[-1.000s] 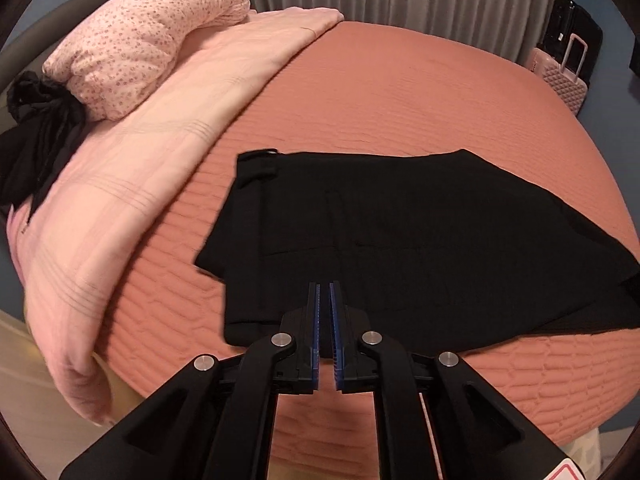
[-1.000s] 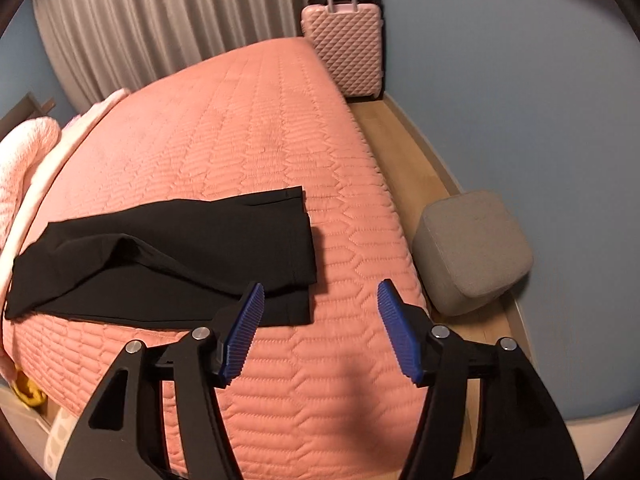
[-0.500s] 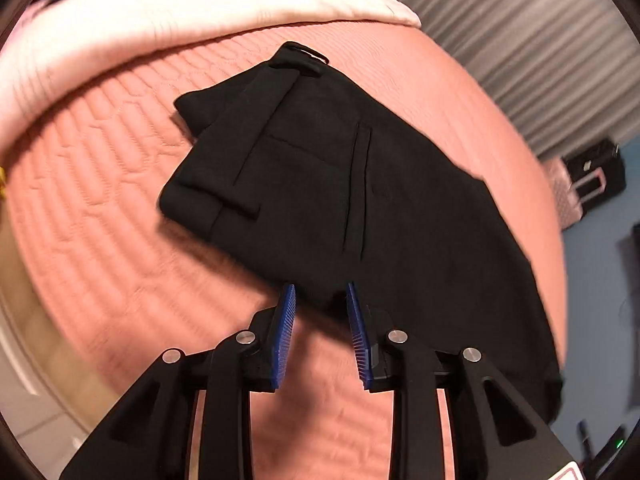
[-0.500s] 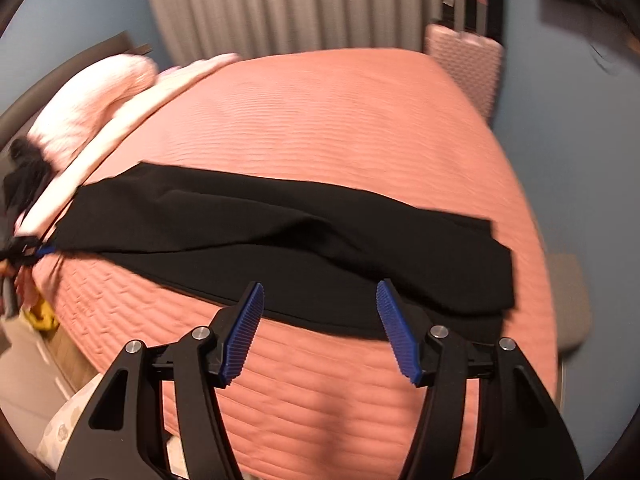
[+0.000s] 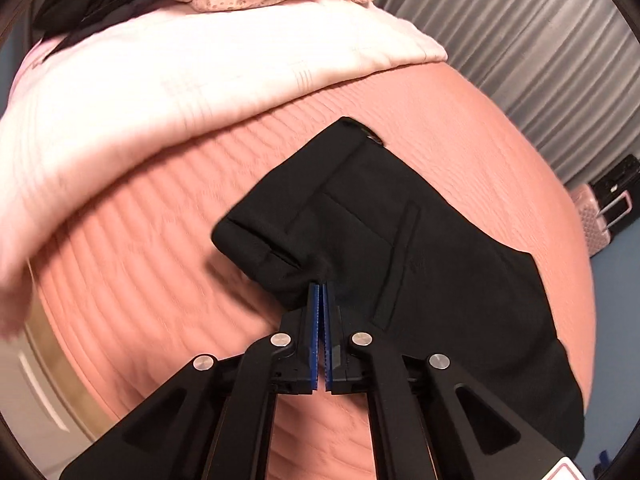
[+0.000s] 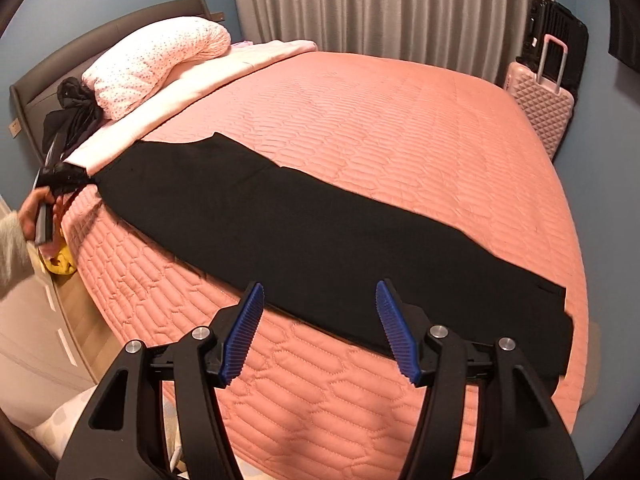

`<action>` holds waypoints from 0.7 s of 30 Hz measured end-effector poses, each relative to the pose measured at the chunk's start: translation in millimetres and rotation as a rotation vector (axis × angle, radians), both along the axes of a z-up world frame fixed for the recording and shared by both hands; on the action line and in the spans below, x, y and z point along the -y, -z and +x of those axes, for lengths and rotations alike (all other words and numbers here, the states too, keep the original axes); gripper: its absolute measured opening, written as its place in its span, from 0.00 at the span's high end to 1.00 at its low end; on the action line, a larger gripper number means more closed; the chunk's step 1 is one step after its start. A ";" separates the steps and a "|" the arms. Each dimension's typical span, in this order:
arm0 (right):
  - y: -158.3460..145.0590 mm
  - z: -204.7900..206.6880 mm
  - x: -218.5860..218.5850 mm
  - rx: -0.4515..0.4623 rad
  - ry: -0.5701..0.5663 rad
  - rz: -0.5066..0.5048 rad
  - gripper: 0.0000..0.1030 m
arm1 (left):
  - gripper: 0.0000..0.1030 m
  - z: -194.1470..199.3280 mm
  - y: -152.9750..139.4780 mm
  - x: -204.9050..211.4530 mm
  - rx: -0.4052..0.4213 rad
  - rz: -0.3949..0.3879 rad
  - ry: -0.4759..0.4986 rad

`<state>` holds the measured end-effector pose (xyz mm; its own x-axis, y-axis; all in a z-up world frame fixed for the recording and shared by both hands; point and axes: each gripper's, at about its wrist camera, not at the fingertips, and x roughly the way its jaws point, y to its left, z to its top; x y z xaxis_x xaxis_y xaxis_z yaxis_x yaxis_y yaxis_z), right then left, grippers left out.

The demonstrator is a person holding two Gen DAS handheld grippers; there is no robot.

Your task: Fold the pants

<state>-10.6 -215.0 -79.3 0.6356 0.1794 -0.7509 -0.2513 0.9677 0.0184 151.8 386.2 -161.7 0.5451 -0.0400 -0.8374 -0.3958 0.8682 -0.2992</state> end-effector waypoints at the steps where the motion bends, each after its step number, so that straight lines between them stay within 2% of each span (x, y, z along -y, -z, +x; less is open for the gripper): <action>1: 1.7 0.5 2.7 -0.005 0.014 0.001 0.44 | 0.99 4.8 4.8 -2.4 -0.042 0.052 0.005; 3: 4.3 0.0 14.3 -0.021 0.062 0.008 0.44 | 1.00 4.2 10.2 -7.4 -0.115 0.145 -0.023; 5: 4.1 -4.9 31.0 -0.020 0.114 -0.002 0.43 | 0.99 -14.2 -5.4 -12.0 -0.058 0.131 -0.055; 6: 3.7 -8.8 41.3 -0.015 0.147 -0.008 0.41 | 0.99 -20.8 -13.5 -10.1 -0.042 0.145 -0.067; 7: 4.9 -13.9 58.1 -0.015 0.195 -0.017 0.40 | 0.98 -31.2 -27.4 1.5 -0.014 0.193 -0.056; 9: 9.2 -20.5 89.6 -0.028 0.288 -0.035 0.40 | 0.97 -43.7 -50.1 44.3 0.015 0.331 0.043; 11: 16.4 -25.4 128.9 -0.050 0.399 -0.037 0.40 | 0.94 -46.3 -59.9 89.4 0.032 0.395 0.152; 15: 28.6 -19.6 196.2 -0.102 0.559 -0.008 0.40 | 0.91 -49.9 -65.8 188.0 0.075 0.398 0.335; 17: 36.8 -10.4 228.6 -0.139 0.599 0.074 0.35 | 0.62 -50.8 -65.8 243.8 0.090 0.398 0.414; 18: 40.6 -6.0 241.1 -0.147 0.622 0.100 0.33 | 0.59 -53.5 -65.8 266.3 0.104 0.392 0.444; 21: 54.9 10.3 274.0 -0.170 0.662 0.167 0.33 | 0.59 -64.1 -63.3 339.0 0.126 0.381 0.573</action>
